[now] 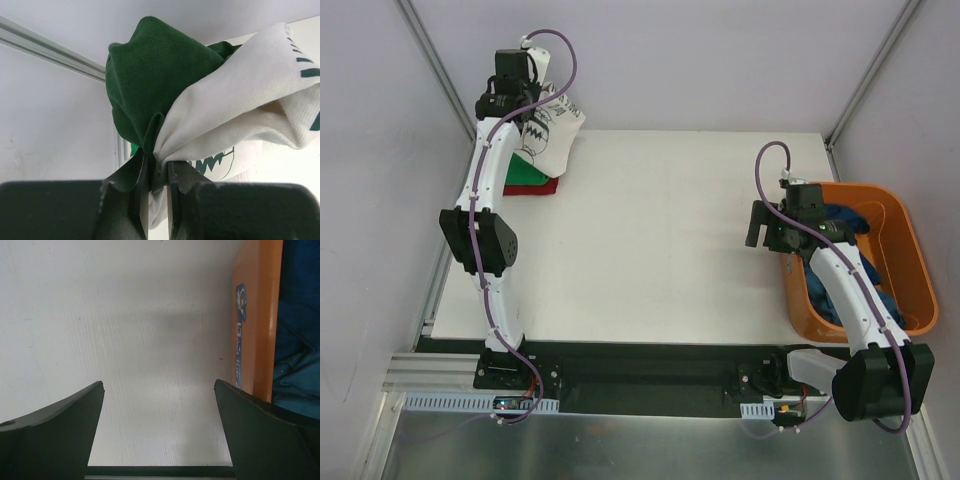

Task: Fold and stack the t-shirts
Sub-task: Put the neatly folded tshirt into the corner of the board with the left arm

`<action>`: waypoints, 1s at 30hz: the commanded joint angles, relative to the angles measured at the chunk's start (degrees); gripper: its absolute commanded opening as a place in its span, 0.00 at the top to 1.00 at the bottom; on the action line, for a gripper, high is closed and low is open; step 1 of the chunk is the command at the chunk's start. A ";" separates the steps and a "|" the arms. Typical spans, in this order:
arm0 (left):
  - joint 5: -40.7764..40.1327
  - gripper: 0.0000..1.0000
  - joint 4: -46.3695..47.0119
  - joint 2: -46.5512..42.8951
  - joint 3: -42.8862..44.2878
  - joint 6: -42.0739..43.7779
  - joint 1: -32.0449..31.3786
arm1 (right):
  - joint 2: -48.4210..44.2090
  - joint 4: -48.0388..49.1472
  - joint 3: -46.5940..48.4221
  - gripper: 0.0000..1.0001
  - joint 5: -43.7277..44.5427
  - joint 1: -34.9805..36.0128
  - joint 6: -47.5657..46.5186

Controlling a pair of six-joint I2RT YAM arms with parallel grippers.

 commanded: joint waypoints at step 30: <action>4.54 0.98 8.91 16.06 6.66 -6.70 13.08 | 2.91 -6.18 6.70 0.03 0.59 -0.28 2.55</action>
